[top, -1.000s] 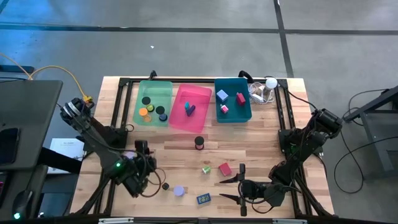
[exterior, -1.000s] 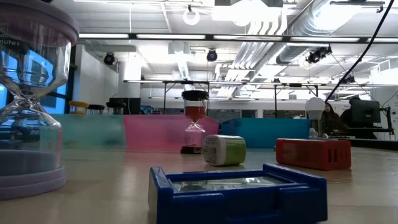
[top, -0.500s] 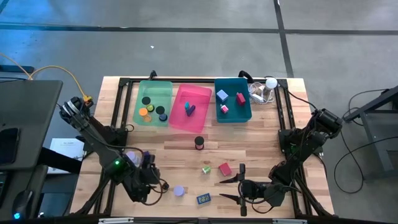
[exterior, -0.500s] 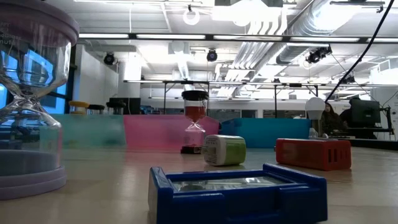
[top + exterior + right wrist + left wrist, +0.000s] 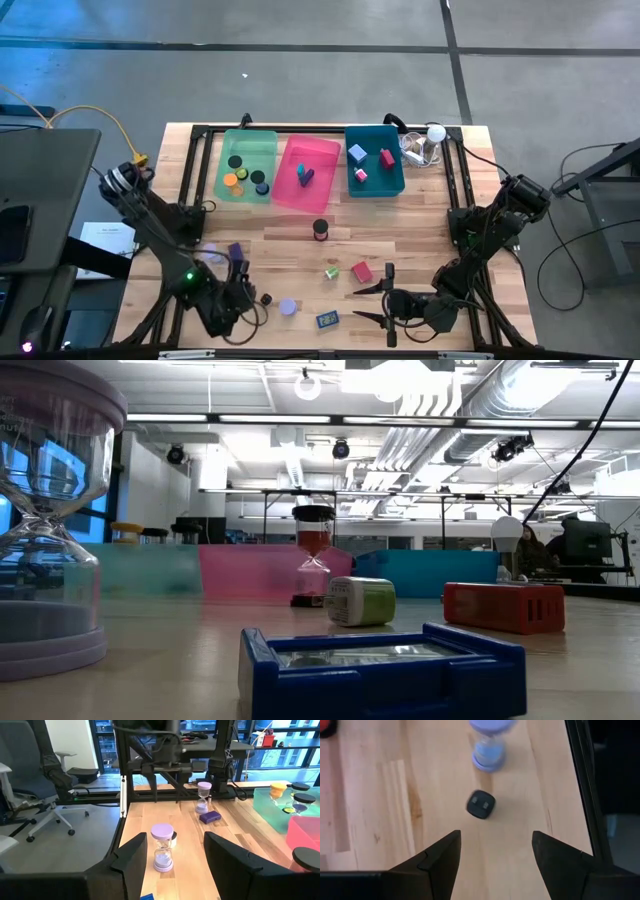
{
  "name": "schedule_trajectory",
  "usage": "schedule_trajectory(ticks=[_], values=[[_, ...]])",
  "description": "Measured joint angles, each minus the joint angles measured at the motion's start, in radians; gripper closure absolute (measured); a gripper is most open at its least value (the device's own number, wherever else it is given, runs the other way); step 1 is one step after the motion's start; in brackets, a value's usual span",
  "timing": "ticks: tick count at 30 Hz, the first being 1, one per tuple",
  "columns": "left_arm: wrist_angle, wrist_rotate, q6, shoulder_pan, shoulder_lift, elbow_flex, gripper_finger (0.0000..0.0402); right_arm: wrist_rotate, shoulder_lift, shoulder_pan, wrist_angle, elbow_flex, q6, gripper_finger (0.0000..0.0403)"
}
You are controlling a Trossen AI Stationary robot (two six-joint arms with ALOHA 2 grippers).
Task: Pick & Place Office items
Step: Put the white charger adapter into the blue bin
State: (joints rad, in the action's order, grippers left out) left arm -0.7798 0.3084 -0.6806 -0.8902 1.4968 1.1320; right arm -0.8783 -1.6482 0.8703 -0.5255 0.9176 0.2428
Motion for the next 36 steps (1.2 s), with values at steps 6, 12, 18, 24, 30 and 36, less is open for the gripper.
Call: schedule_trajectory(ticks=[6,12,18,24,30,36], values=[[0.005,0.075,0.076,-0.057,0.051,-0.002,0.0165,0.003,0.0,0.0,0.0,0.0,0.0,0.0218],[0.025,0.196,0.075,-0.077,0.074,-0.029,0.0165,0.019,0.0,0.0,-0.001,0.0,0.0,0.0218],[0.119,0.184,0.079,-0.053,0.074,-0.112,0.0165,0.019,0.0,0.0,-0.001,0.0,0.0,0.0218],[0.193,0.178,0.078,-0.037,0.074,-0.181,0.0165,0.019,0.0,0.0,-0.001,0.0,0.0,0.0218],[0.286,0.14,0.105,-0.034,0.074,-0.233,0.0165,0.019,0.0,0.0,-0.001,0.0,0.0,0.0218],[0.367,0.138,0.105,-0.034,0.074,-0.284,0.0165,0.019,0.0,0.0,-0.001,0.0,0.0,0.0218]])
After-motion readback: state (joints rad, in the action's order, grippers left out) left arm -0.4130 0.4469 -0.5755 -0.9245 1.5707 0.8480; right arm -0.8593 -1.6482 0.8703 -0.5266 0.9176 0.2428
